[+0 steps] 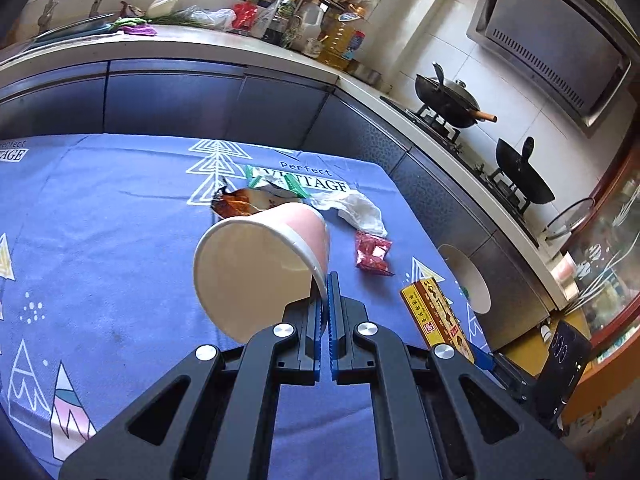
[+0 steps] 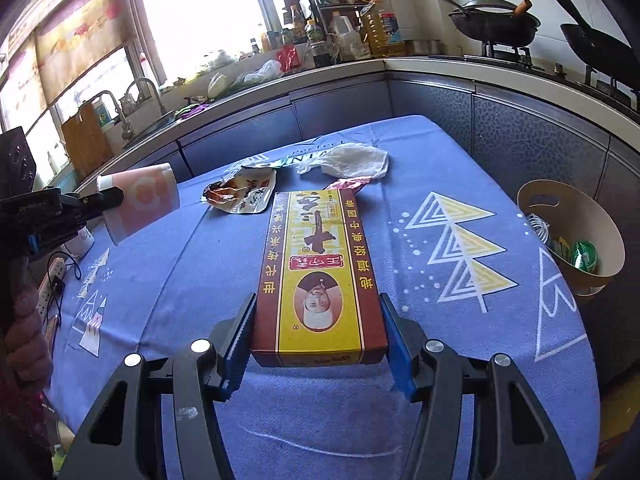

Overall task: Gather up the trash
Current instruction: 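Carry cup and box to the wastebasket and open both tools over it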

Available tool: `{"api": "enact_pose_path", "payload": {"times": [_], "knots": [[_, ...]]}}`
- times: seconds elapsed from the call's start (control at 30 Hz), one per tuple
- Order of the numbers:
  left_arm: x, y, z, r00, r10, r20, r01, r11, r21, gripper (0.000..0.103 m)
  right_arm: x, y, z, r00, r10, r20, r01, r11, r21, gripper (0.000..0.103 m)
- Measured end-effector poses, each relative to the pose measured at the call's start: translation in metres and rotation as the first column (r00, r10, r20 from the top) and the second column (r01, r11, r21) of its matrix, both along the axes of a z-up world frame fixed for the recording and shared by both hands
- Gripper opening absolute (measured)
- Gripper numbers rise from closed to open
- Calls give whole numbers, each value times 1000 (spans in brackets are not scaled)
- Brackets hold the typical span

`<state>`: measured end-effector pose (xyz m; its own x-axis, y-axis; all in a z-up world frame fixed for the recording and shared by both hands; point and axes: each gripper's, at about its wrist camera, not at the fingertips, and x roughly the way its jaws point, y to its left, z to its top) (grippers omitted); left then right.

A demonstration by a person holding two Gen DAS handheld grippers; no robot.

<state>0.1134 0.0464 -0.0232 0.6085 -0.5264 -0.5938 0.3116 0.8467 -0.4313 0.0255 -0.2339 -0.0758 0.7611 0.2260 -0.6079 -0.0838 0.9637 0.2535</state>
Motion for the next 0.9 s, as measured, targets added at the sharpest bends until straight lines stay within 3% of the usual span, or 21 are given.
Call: {"api": "enact_pose_path", "payload": {"times": [0.23, 0.4, 0.57, 0.73, 0.9], "knots": [[11, -68, 6, 994, -113, 1, 113, 993, 37, 3, -6, -48, -4, 996, -85, 10, 84, 996, 41, 59], [27, -139, 6, 975, -223, -17, 224, 972, 66, 3, -8, -94, -5, 983, -180, 19, 178, 982, 69, 59], [44, -230, 11, 938, -347, -23, 348, 933, 94, 3, -6, -155, -7, 955, -297, 17, 294, 950, 103, 59], [62, -338, 12, 881, -472, -28, 471, 874, 117, 3, 6, -224, -15, 911, -411, -22, 409, 899, 153, 59], [81, -428, -6, 839, -540, -65, 543, 825, 158, 3, 27, -270, -27, 884, -465, -51, 468, 875, 124, 59]]}}
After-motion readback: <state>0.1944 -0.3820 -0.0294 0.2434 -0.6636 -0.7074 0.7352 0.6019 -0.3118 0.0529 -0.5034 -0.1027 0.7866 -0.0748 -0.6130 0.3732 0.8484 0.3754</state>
